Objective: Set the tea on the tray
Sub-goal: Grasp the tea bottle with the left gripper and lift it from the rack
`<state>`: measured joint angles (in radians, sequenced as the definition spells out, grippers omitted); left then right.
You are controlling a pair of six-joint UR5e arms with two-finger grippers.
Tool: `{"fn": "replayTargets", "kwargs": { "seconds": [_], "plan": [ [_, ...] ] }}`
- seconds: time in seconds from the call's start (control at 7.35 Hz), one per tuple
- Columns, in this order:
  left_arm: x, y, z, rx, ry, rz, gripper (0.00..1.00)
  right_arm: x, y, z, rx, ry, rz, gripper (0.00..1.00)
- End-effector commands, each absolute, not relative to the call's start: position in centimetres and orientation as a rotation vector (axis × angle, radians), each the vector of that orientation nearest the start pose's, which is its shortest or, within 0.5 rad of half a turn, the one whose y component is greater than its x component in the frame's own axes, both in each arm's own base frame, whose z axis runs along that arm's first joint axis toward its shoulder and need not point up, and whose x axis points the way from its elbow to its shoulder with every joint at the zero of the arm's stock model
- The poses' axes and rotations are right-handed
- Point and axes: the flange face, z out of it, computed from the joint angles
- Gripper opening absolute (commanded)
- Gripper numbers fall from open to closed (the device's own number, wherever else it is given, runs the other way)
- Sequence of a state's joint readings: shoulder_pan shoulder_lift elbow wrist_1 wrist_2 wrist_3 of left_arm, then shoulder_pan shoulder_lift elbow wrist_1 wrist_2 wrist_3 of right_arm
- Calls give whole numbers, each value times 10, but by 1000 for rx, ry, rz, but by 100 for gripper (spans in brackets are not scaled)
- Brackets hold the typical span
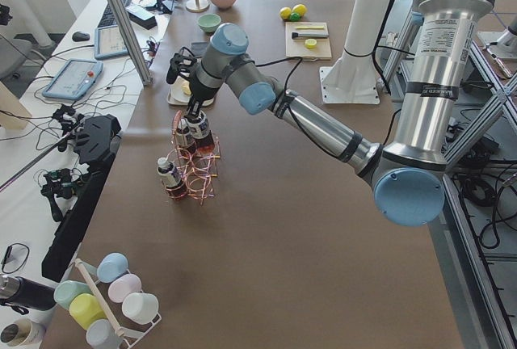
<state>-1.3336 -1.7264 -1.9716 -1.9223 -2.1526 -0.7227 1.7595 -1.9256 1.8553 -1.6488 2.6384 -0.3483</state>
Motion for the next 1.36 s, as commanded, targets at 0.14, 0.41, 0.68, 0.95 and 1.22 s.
{"fn": "replayTargets", "kwargs": {
  "seconds": [0.14,0.41,0.68,0.95,1.22],
  "plan": [
    [58,-474,267,455,871,-169,0,108,-321,650,157,-1067,-66,100],
    [104,-454,202,406,896,-140,0,108,-322,650,160,-1068,-72,100],
    [195,-430,155,366,916,-175,0,108,-329,643,179,-1062,-90,100],
    [264,-404,106,341,876,-203,0,103,-357,623,202,-1031,-144,100],
    [333,-389,84,345,845,-228,0,88,-389,606,200,-942,-222,100]
  ]
}}
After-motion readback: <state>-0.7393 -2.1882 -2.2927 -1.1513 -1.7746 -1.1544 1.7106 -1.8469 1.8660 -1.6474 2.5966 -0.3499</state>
